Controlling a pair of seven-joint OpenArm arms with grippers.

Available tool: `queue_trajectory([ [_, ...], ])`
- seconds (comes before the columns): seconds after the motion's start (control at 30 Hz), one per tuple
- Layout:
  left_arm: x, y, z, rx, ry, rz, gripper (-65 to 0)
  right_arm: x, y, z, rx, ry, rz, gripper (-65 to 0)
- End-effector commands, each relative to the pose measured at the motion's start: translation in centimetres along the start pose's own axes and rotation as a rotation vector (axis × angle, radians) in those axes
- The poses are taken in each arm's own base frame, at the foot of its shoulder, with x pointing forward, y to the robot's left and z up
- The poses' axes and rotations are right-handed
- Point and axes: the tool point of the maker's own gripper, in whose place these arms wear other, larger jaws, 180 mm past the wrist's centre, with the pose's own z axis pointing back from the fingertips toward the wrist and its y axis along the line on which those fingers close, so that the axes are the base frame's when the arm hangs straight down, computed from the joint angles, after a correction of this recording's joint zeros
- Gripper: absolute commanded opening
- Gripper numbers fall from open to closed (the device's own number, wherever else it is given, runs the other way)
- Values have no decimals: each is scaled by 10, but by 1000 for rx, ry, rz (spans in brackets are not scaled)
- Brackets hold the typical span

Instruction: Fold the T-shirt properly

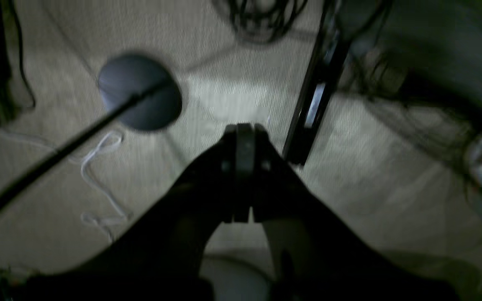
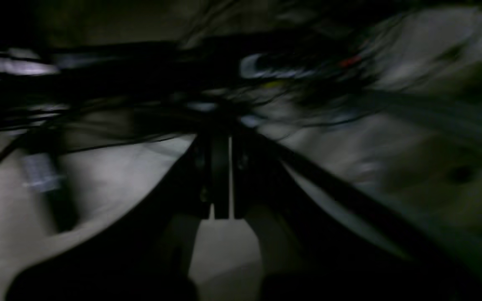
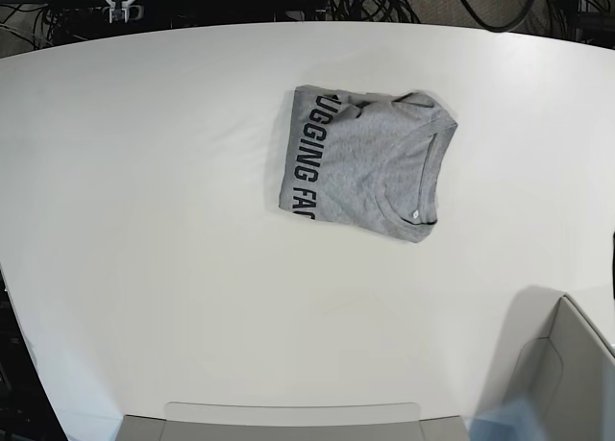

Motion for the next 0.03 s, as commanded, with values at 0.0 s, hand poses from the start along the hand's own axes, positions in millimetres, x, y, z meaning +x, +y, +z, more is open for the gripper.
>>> queue_trajectory([
  [0.0,-7,3,1,7,16,-5,-650,-5,0,1,-11,11,32,-642],
])
